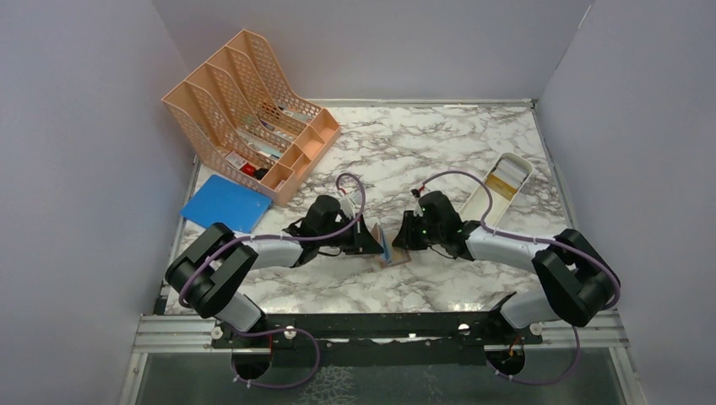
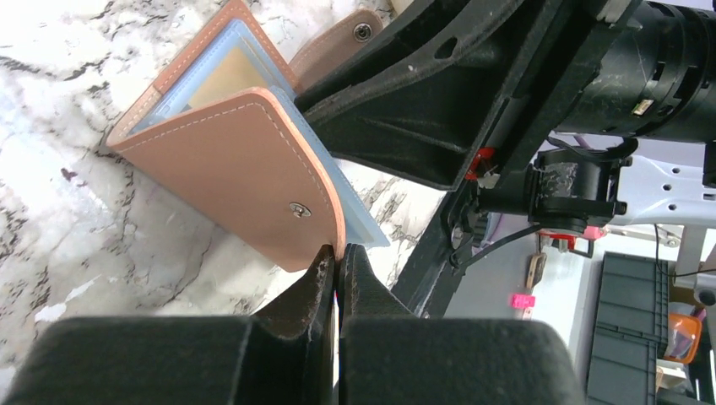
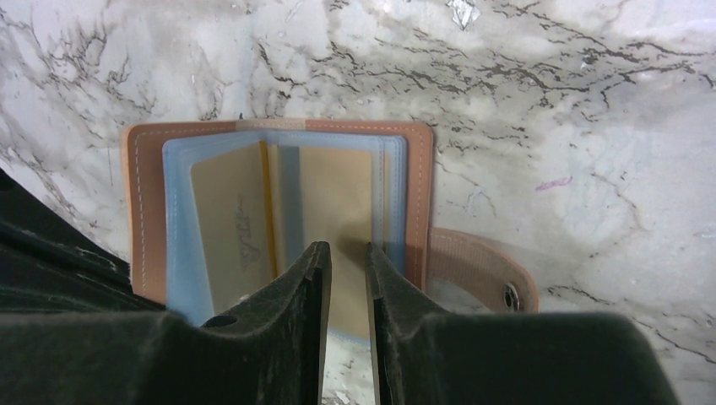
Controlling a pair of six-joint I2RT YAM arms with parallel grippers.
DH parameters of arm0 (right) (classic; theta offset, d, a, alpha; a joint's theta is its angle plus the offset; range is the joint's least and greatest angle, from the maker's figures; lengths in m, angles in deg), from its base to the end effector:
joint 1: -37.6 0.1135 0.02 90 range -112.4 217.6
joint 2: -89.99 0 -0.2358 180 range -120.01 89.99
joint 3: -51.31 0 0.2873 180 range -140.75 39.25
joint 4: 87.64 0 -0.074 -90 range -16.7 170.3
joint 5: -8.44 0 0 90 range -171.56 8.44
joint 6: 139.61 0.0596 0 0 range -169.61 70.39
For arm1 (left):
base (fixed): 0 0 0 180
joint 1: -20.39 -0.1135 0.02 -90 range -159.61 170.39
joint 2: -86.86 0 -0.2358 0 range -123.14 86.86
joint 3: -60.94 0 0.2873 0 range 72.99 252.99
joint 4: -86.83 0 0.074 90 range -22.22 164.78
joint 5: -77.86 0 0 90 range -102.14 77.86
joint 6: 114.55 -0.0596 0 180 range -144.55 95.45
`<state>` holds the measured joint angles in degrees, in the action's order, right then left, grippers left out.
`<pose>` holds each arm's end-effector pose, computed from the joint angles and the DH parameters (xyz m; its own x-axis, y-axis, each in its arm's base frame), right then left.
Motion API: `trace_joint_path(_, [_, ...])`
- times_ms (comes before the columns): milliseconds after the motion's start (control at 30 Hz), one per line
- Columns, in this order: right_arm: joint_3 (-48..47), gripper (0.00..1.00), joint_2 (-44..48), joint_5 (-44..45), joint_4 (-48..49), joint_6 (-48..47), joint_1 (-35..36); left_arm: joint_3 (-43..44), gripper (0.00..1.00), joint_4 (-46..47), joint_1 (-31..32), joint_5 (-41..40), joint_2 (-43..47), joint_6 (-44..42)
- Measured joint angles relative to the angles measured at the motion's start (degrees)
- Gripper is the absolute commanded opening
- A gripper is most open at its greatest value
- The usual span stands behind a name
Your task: Put the credit cards into the card holder
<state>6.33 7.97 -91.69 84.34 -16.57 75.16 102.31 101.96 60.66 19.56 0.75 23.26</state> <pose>0.2396 0.1975 0.0800 -0.8513 0.0225 -0.5243 -0.2797 0.8259 0.4895 0.2212 -0.2285 0.0849 -0.9189 -0.0477 -0.3915 0.3241 0.4743 -0.8185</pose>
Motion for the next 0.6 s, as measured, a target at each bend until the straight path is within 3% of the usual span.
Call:
trace_joint_path(400, [-0.7,0.39,8.5,2.7,-10.3,-0.6,0.0,1.1,0.00,1.2,0.1,0.3,-2.1,0.1])
trace_joint_path(600, [-5.6,0.45,11.5,6.8,-15.8,-4.6,0.0,1.3,0.03,-4.6,0.1,-1.5,-1.0,-1.9])
